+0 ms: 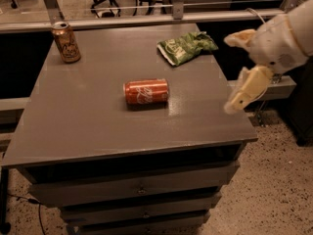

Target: Knock coke can over

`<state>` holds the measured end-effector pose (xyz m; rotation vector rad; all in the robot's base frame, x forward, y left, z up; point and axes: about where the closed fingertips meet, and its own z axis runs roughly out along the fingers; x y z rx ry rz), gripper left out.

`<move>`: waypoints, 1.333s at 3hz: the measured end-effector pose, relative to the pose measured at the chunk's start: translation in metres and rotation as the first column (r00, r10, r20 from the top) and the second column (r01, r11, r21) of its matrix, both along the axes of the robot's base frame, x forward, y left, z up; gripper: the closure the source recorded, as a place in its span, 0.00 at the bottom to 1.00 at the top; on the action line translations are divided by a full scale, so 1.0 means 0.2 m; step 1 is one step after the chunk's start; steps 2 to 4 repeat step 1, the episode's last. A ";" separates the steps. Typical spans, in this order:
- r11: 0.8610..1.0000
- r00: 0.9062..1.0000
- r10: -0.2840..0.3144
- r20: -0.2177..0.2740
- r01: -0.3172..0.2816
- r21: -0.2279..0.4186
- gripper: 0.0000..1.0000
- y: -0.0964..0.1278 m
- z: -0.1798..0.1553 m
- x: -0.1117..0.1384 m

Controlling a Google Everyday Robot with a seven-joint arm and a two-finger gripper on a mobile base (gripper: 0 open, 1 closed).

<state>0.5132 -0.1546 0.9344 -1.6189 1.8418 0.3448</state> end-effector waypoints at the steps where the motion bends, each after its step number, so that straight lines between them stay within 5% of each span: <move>1: 0.998 1.000 -0.020 0.008 0.019 0.067 0.00 -0.04 0.06 -0.05; 4: 0.998 1.000 -0.020 0.008 0.019 0.067 0.00 -0.04 0.06 -0.05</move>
Offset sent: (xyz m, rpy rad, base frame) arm 0.0000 0.0000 0.0000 0.0000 0.0000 0.0000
